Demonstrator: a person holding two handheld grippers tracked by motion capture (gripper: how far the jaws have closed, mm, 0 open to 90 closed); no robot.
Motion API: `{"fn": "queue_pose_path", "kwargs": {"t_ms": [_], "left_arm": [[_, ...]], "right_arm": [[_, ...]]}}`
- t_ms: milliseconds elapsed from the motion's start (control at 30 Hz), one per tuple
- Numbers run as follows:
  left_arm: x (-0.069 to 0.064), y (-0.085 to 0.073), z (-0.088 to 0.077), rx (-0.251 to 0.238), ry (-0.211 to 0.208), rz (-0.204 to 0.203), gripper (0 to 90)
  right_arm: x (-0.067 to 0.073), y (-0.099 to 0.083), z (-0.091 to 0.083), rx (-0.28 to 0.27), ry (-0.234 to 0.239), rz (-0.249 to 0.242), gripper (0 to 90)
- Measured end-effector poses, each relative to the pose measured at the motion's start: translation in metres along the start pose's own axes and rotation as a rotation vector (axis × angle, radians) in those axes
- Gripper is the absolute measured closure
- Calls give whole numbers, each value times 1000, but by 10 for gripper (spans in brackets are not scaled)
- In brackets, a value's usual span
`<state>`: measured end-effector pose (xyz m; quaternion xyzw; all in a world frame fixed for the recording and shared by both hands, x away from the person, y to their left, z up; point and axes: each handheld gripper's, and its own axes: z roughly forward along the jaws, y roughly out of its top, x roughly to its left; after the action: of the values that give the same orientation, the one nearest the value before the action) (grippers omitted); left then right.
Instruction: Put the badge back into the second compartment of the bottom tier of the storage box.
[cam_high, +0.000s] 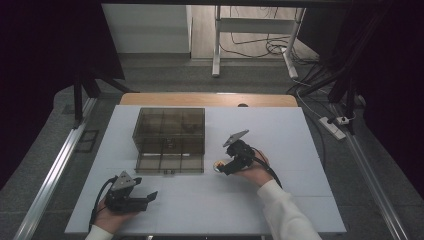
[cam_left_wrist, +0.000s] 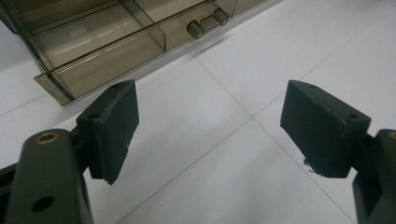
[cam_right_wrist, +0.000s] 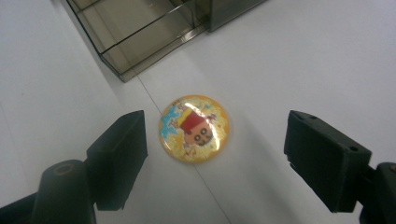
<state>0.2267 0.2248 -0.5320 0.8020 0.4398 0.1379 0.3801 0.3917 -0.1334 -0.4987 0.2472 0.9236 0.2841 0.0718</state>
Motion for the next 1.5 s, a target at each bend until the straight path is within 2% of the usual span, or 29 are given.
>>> {"fn": "queue_pose_path", "kwargs": {"t_ms": [267,633,733,800,1000,1500], "left_arm": [[1,0,1,2,-1,3,206],[2,-1,1,3,4,5,203],[2,-1,1,3,5,6,203],[2,-1,0,1,5,7,203],[1,-1,1,3,7,10,202],[3,-1,-1,-7,15,5,202]], "right_arm": [[5,7,16,53,14,-16,225],[7,11,24,104,22,-12,272],[7,12,24,106,7,-22,314],[10,12,25,113,-15,-48,334],[14,13,24,119,-6,-62,467],[11,12,22,108,8,-57,475]]}}
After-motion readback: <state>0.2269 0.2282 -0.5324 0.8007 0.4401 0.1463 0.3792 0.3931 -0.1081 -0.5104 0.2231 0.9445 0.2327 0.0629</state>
